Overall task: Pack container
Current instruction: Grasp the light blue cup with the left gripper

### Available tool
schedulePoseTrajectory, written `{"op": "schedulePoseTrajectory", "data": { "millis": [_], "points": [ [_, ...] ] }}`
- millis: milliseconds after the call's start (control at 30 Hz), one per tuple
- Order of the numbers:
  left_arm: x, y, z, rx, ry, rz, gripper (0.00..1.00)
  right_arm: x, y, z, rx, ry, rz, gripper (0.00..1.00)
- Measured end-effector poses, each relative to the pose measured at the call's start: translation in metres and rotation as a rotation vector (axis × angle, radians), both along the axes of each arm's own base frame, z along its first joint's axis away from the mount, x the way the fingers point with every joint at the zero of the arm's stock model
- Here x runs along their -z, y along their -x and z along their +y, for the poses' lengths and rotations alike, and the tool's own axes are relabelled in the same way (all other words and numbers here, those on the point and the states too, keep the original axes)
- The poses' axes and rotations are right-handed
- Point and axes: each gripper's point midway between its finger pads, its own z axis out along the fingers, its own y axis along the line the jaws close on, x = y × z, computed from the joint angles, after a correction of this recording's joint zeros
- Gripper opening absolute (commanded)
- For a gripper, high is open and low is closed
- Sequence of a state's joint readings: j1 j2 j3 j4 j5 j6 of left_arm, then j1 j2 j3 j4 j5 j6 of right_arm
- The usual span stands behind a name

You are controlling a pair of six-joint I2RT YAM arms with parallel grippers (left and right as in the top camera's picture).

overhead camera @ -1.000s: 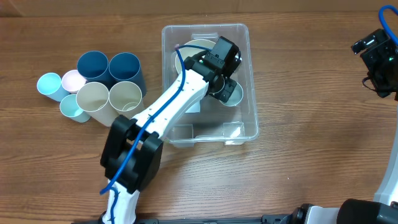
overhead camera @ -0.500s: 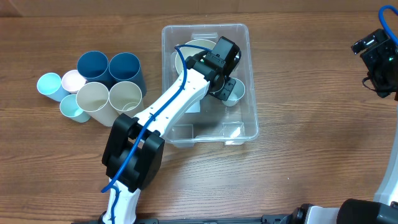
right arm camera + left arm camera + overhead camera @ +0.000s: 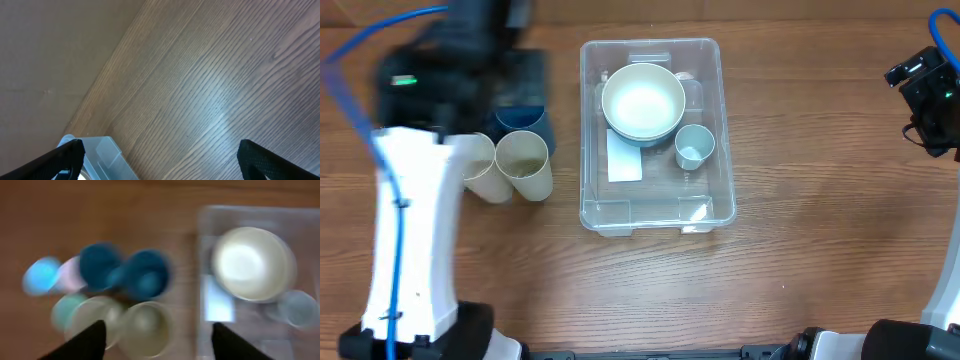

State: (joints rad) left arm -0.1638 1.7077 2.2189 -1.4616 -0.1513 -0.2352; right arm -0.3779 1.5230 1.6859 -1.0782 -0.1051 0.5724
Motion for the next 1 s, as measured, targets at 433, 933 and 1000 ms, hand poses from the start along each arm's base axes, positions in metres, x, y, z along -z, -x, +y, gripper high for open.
{"op": "schedulePoseTrajectory", "data": {
  "millis": [433, 933, 1000],
  "points": [
    [0.163, 0.042, 0.293, -0.822, 0.301, 0.332, 0.75, 0.0, 0.0, 0.0, 0.001, 0.0, 0.001, 1.0],
    [0.256, -0.039, 0.289, -0.609, 0.38, 0.32, 0.72, 0.0, 0.0, 0.0, 0.001, -0.001, 0.001, 1.0],
    [0.256, -0.04, 0.288, -0.611, 0.362, 0.322, 0.68, 0.0, 0.0, 0.0, 0.0, 0.0, 0.0, 1.0]
  ]
}}
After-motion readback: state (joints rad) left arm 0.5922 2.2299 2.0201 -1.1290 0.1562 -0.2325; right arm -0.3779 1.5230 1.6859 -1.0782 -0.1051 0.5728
